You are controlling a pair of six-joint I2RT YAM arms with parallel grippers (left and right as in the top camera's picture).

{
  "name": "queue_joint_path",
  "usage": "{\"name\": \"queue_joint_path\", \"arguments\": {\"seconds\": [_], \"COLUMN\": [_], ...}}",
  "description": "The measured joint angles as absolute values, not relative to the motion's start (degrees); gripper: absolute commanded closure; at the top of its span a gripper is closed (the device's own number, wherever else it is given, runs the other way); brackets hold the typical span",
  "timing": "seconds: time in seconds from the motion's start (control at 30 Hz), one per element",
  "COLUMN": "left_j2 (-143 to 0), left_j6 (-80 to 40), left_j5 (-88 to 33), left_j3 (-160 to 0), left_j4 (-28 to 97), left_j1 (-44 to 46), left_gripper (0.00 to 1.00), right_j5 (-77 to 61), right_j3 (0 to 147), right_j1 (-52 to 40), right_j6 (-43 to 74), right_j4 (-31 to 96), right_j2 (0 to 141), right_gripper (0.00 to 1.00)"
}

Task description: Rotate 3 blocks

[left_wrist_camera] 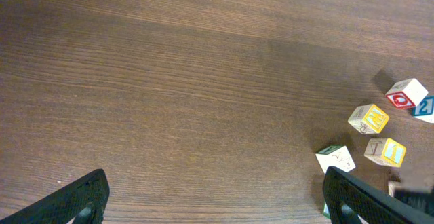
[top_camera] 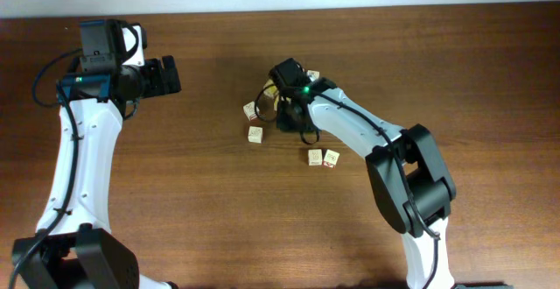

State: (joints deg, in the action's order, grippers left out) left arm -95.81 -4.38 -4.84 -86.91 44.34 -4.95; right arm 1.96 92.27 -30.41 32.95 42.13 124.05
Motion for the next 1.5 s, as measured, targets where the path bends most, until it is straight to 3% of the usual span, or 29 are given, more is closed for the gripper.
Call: {"name": "queue_joint_path", "arguments": {"seconds": [0.2, 0.57, 0.67, 0.83, 1.03, 1.1, 1.17, 1.23, 1.5], "left_j2": [-95.8, -95.8, -95.8, -95.8, -95.8, -95.8, -95.8, -95.8, -95.8], "left_j6": [-4.4, -4.4, -4.4, -4.4, -4.4, -4.4, -4.4, -4.4, -4.4], "left_j5": [-4.9, -4.9, -4.9, -4.8, -4.8, -4.9, -4.8, -4.9, -4.8], "left_j3": [-86.9, -86.9, -86.9, -86.9, -86.9, -86.9, -86.9, -86.9, -86.9], "left_j4": [44.4, 44.4, 44.4, 44.4, 44.3, 44.4, 44.4, 44.4, 44.3], "left_j1": [-5.0, -5.0, -5.0, -5.0, -5.0, -5.0, -5.0, -5.0, -5.0], "left_gripper": [0.01, 0.01, 0.01, 0.01, 0.01, 0.01, 0.01, 0.01, 0.01], "right_j5": [-5.4, 2.6, 3.9, 3.8, 4.1, 4.7, 5.2, 5.2, 0.1], "right_j3": [92.5, 89.7, 89.6, 89.7, 97.7, 98.6, 98.9, 96.9, 79.1], "right_j1": [-32.2, -36.5, -36.5, -36.5, -36.3, -34.9, -30.7, -27.7, -17.9], "right_j6": [32.3, 36.3, 37.4, 37.5, 37.0, 36.8, 34.3, 32.5, 26.3], "right_j4": [55.2, 56.0, 56.9, 59.4, 66.7, 69.8, 71.7, 70.7, 57.8], "right_j2": [121.8, 121.4, 121.4, 121.4, 117.8, 112.2, 108.3, 108.2, 108.7], "right_gripper": [0.72, 0.71, 0.58, 0.53, 0.55, 0.62, 0.64, 0.73, 0.73]}}
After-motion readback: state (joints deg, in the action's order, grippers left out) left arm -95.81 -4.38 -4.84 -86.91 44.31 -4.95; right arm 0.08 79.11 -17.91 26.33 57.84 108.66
